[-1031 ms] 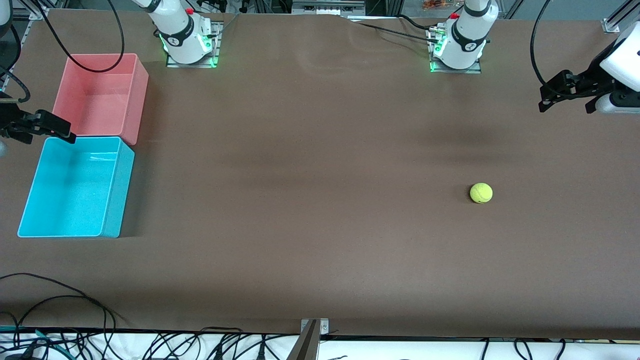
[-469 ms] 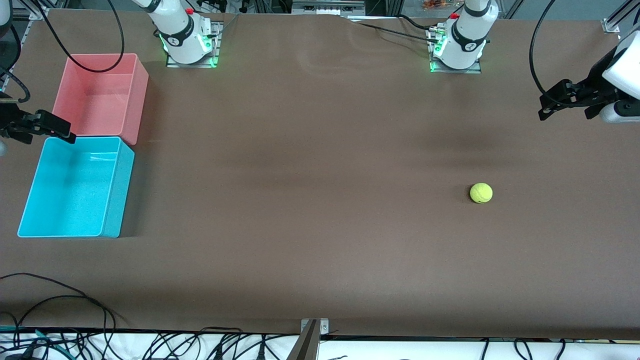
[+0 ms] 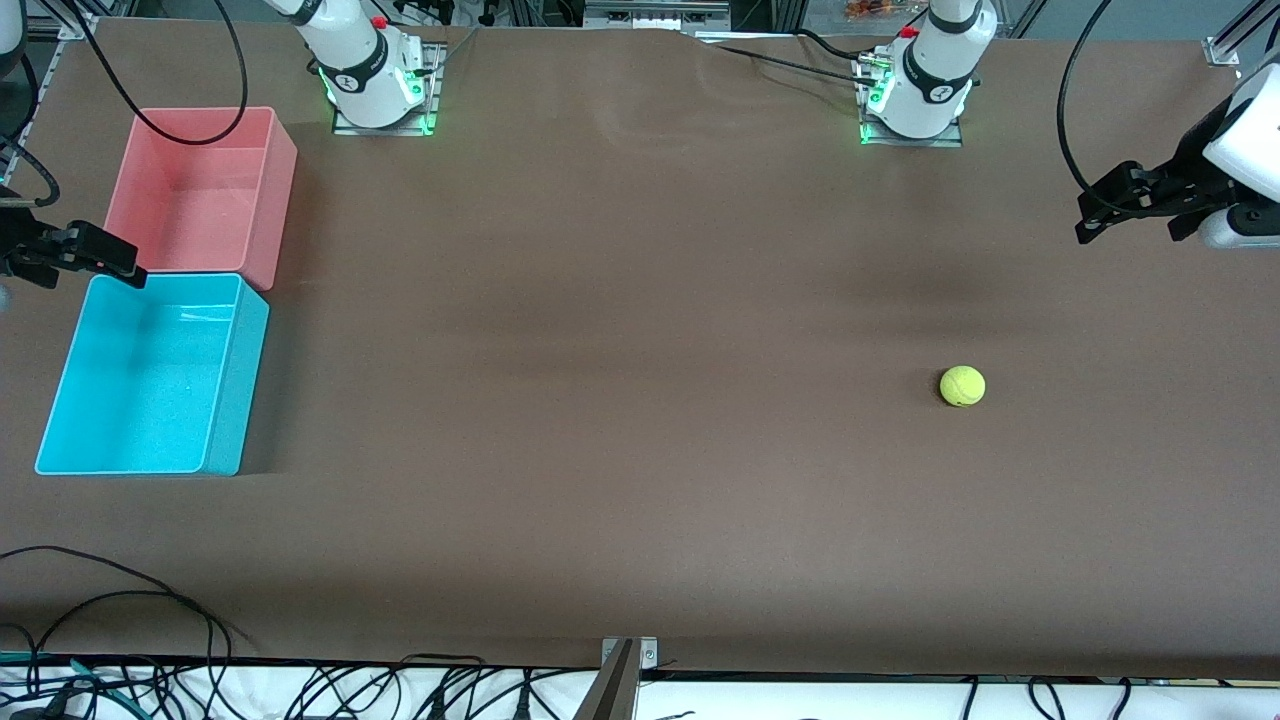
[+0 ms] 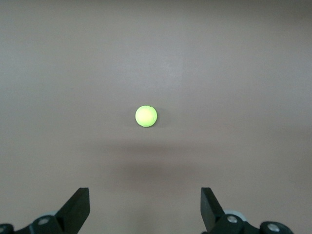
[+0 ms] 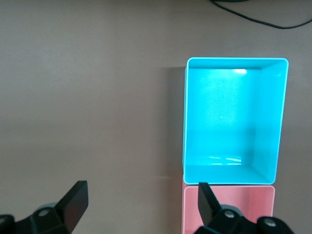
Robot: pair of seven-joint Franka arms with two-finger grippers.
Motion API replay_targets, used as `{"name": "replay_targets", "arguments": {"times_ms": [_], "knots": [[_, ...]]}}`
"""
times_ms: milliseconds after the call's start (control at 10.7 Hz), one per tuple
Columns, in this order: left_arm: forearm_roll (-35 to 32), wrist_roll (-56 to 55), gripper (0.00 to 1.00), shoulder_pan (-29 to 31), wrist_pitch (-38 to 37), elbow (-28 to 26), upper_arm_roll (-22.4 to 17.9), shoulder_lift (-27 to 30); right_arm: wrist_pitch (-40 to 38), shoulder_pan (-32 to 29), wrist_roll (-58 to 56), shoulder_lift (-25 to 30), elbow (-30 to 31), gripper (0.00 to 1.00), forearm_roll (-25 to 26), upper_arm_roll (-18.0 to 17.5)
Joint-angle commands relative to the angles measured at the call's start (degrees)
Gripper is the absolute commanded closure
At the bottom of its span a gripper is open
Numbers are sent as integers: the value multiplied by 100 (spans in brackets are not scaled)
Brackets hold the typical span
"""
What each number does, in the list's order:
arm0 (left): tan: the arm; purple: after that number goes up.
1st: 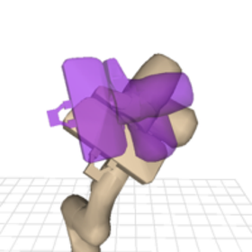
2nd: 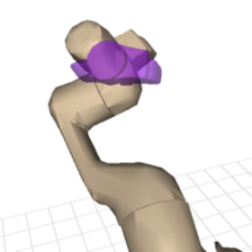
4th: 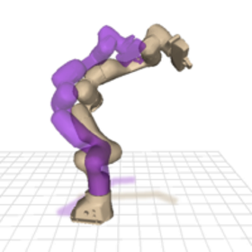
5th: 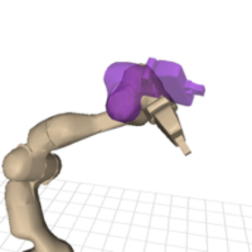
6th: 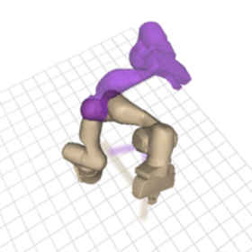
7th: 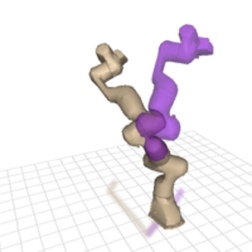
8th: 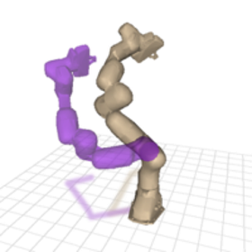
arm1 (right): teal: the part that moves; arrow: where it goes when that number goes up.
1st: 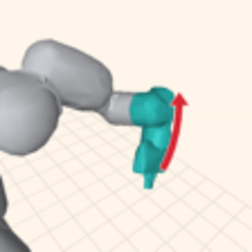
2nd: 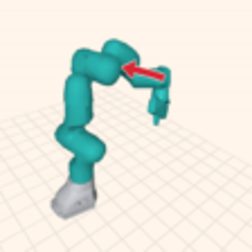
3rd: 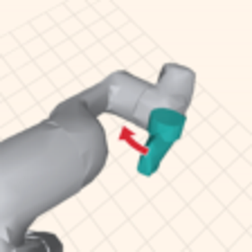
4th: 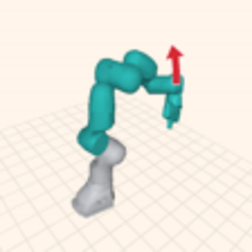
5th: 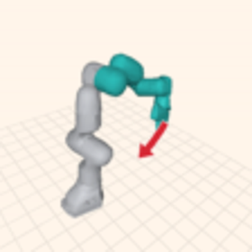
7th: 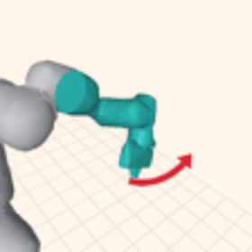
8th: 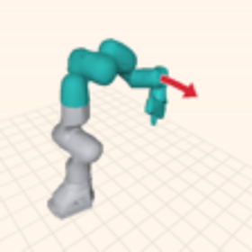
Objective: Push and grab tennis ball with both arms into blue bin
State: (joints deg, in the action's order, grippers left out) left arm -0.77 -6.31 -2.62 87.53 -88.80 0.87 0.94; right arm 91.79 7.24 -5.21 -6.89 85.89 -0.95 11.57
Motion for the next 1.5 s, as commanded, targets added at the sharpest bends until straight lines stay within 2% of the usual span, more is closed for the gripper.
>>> {"name": "replay_targets", "arguments": {"times_ms": [0,1406], "knots": [[-108,-72,0,-36,-70,205,28,-111,-12,-12,-15,3,-99,0,51,12],[-108,-63,0,25,-237,153,19,-120,23,-21,-15,12,-99,0,24,56]]}}
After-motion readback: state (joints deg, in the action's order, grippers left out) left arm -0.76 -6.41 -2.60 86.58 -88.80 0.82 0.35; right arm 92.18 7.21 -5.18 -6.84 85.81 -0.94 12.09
